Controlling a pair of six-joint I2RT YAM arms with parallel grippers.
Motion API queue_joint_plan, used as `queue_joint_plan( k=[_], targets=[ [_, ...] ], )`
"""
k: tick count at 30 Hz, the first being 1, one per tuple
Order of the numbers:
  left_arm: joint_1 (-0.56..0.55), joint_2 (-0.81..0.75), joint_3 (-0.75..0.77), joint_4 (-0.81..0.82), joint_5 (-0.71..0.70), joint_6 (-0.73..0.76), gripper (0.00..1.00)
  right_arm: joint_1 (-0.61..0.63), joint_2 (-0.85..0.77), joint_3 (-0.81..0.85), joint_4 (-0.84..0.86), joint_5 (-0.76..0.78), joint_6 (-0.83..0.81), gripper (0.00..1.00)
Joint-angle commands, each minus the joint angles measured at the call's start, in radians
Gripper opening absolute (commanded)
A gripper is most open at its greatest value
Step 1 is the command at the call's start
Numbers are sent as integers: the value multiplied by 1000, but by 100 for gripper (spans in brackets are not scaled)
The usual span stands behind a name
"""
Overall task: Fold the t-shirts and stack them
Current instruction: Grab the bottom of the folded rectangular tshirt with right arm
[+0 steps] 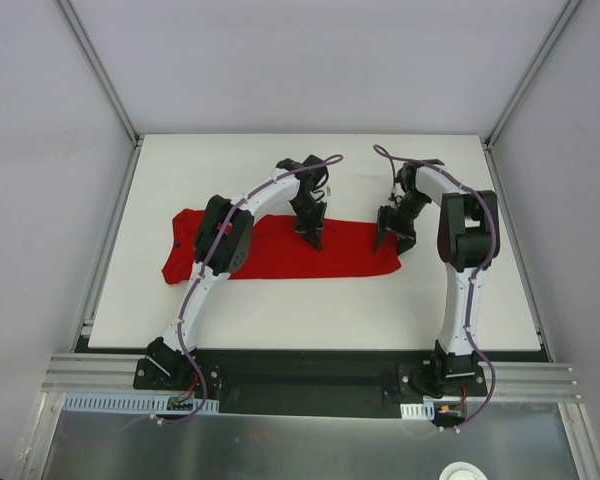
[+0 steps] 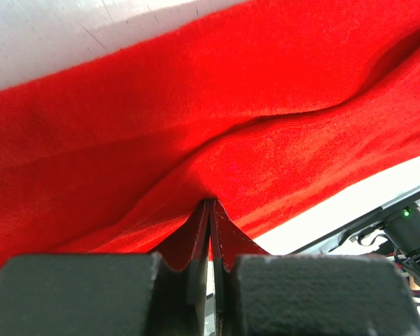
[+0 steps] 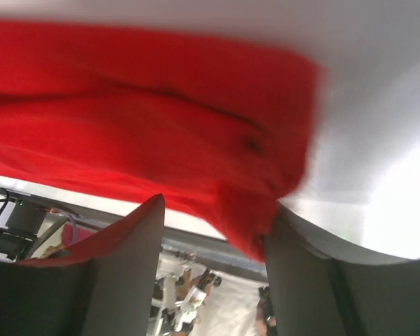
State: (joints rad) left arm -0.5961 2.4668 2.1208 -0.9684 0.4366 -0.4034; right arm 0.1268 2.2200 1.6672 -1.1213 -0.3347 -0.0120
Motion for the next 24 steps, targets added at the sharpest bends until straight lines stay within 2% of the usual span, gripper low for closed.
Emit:
queue_joint_plan(
  k=[1, 3, 4, 5, 7, 8, 9, 13, 18, 19, 20, 21, 24],
  targets=[
    [-11, -15, 1, -38, -70, 26, 0, 27, 38, 92, -35, -29, 9, 58],
    [-11, -17, -4, -39, -70, 28, 0, 31, 47, 108, -43, -24, 9, 53],
    [-10, -19, -5, -39, -71, 29, 0, 30, 49, 111, -43, -23, 9, 46],
    [-10, -17, -5, -41, -72, 31, 0, 31, 49, 112, -44, -26, 9, 36],
    [-7, -20, -5, -41, -75, 34, 0, 30, 55, 118, -54, -23, 10, 24],
    [-7, -22, -4, -41, -73, 34, 0, 30, 58, 123, -63, -23, 9, 9],
    [-7, -22, -4, -41, -76, 34, 0, 30, 58, 123, -69, -24, 9, 1],
    [-2, -23, -9, -43, -78, 35, 0, 28, 26, 103, -74, -10, 9, 1],
    [-2, -25, -15, -43, -78, 38, 0, 27, -20, 83, -129, 86, 9, 1],
    [-1, -23, -15, -43, -75, 38, 0, 25, -22, 77, -139, 101, 7, 2],
    [-1, -25, -18, -41, -76, 38, 0, 25, -26, 63, -147, 112, 1, 16],
    [-1, -26, -18, -43, -78, 40, 0, 24, -42, 52, -153, 121, 1, 21],
    [-1, -28, -18, -41, -76, 41, 0, 14, -92, -3, -149, 131, 6, 30]
  ],
)
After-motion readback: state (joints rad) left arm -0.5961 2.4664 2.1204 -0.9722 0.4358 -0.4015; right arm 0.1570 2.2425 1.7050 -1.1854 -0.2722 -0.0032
